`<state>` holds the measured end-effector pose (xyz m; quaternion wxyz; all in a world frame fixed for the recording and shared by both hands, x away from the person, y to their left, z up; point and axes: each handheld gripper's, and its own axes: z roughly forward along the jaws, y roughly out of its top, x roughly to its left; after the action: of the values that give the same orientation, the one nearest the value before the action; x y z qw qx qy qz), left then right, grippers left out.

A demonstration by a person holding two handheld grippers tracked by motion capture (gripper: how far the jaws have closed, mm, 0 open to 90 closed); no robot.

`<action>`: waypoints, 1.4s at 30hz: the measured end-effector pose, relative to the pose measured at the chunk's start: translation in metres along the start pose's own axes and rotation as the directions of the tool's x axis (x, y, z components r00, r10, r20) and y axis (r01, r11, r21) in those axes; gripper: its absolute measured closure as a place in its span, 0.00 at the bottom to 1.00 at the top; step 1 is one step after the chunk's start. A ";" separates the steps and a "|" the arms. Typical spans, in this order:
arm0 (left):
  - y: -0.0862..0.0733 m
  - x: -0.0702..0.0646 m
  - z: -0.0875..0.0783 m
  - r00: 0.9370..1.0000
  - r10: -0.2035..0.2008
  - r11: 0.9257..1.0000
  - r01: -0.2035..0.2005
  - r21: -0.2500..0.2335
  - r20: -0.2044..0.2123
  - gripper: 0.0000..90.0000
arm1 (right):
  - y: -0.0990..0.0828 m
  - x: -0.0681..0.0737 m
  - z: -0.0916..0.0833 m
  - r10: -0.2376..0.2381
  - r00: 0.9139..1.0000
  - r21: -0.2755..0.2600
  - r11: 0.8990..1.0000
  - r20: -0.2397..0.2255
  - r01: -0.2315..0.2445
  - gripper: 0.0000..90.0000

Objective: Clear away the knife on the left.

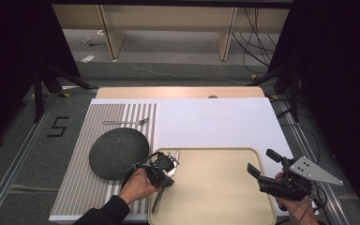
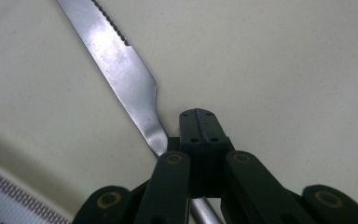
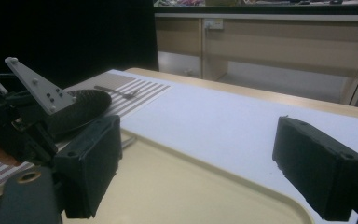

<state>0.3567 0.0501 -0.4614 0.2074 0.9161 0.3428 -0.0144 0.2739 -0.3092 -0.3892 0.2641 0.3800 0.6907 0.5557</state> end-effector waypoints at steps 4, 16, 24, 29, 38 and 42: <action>-0.009 0.002 -0.003 1.000 -0.017 1.000 0.017 0.001 0.020 1.00 | 0.000 0.000 0.000 -0.001 1.000 0.001 1.000 0.000 0.001 0.18; -0.016 0.005 -0.007 0.999 -0.044 0.999 0.044 0.003 0.020 1.00 | 0.000 0.000 0.000 0.003 1.000 -0.002 1.000 0.001 -0.003 0.19; -0.023 0.008 -0.010 0.998 -0.067 0.998 0.067 0.005 0.010 1.00 | 0.000 0.000 0.000 0.001 1.000 -0.005 1.000 -0.002 -0.001 0.19; -0.023 0.008 -0.010 0.998 -0.067 0.998 0.067 0.007 0.005 1.00 | 0.000 0.001 0.000 -0.002 1.000 0.000 1.000 -0.002 0.002 0.18; -0.024 0.007 -0.012 0.998 -0.053 0.998 0.053 -0.020 0.017 0.94 | 0.000 0.000 0.000 -0.002 1.000 0.002 1.000 0.000 0.002 0.18; -0.024 0.005 -0.020 0.997 -0.035 0.995 0.041 -0.089 0.068 0.78 | 0.000 0.000 0.000 -0.002 1.000 0.001 1.000 -0.001 0.002 0.19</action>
<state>0.3430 0.0774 -0.4528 0.2594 0.8981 0.3536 -0.0331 0.2740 -0.3091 -0.3894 0.2642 0.3790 0.6915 0.5554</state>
